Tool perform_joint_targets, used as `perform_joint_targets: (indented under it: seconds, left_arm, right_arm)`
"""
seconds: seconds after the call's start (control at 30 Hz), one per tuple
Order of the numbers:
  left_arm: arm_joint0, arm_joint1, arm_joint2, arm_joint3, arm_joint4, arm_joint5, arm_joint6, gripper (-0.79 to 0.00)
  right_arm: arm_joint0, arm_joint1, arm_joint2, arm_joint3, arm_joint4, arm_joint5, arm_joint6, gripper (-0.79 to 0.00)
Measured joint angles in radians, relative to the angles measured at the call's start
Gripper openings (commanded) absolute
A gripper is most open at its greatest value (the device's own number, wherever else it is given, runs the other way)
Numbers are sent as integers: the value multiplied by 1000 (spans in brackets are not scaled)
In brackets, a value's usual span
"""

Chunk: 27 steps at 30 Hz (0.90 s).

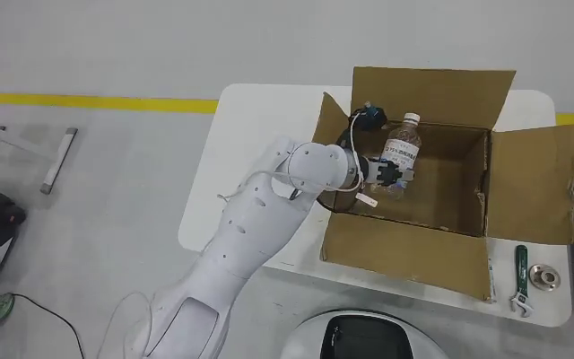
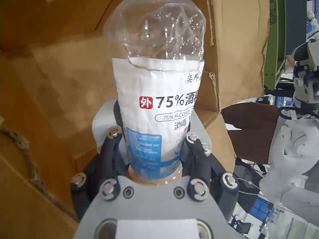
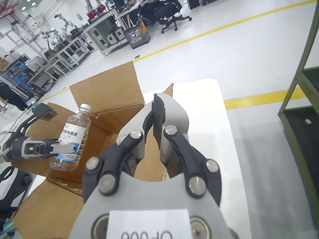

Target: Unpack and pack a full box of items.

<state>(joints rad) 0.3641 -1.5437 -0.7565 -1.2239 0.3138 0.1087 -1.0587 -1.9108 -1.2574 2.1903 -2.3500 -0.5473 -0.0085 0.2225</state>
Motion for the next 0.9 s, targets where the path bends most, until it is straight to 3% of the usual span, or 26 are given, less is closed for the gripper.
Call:
perform_joint_targets:
  seconds: [0.47,0.6,0.9]
  left_arm:
    - [7,0,-1,0,2,4,7,-785]
    - [31,-4,6,-6,3,76,27,-785]
    - [-4,-28,71,-12,47,223,-11,-785]
  right_arm:
    - [20,-3,-63,0,-49,-5,14,-785]
    - [29,-4,-78,0,-64,-2,13,-785]
    - [30,-6,-76,0,-69,-6,18,-785]
